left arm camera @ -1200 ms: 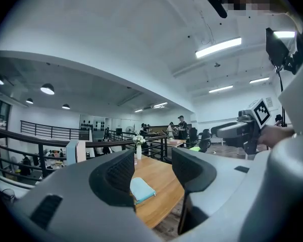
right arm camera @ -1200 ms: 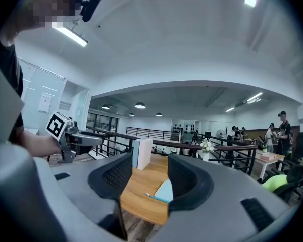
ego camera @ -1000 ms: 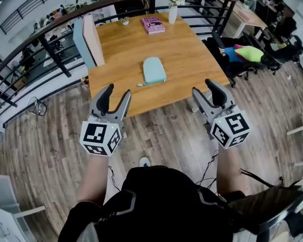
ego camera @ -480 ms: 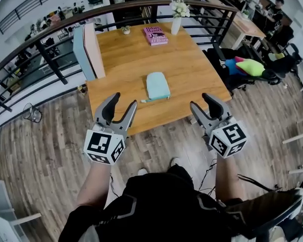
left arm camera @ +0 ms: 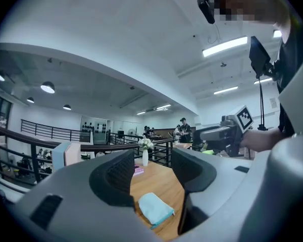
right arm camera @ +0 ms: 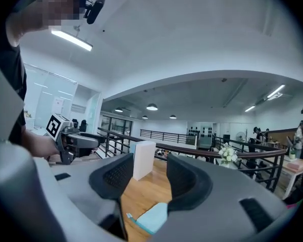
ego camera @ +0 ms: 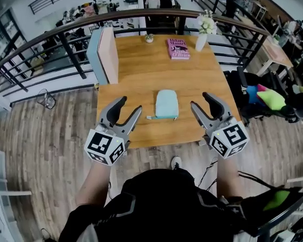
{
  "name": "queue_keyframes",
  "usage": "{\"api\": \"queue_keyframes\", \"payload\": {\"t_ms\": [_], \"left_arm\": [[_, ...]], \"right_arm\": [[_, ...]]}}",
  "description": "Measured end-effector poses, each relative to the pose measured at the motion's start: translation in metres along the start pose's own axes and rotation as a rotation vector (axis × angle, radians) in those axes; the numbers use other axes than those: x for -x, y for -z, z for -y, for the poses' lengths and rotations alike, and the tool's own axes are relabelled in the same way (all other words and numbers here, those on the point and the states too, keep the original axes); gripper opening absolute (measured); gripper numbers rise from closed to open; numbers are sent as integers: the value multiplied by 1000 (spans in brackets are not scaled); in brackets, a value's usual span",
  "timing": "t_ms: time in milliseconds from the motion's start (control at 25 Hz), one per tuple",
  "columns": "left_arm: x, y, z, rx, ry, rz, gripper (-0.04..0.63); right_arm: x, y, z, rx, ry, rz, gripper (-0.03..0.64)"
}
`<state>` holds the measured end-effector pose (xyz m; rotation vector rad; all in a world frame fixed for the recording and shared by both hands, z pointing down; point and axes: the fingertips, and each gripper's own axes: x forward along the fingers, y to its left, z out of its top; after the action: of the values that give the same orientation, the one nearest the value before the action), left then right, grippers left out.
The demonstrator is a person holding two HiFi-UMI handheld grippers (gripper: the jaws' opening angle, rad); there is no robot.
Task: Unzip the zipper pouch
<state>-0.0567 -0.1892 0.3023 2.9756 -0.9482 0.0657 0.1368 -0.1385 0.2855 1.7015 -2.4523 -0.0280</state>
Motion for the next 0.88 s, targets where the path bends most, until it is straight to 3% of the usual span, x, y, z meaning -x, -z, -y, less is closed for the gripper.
{"api": "queue_keyframes", "payload": {"t_ms": [400, 880], "left_arm": [[-76, -6, 12, -13, -134, -49, 245], [-106, 13, 31, 7, -299, -110, 225]], "right_arm": [[-27, 12, 82, 13, -170, 15, 216], [-48, 44, 117, 27, -368, -4, 213]]}}
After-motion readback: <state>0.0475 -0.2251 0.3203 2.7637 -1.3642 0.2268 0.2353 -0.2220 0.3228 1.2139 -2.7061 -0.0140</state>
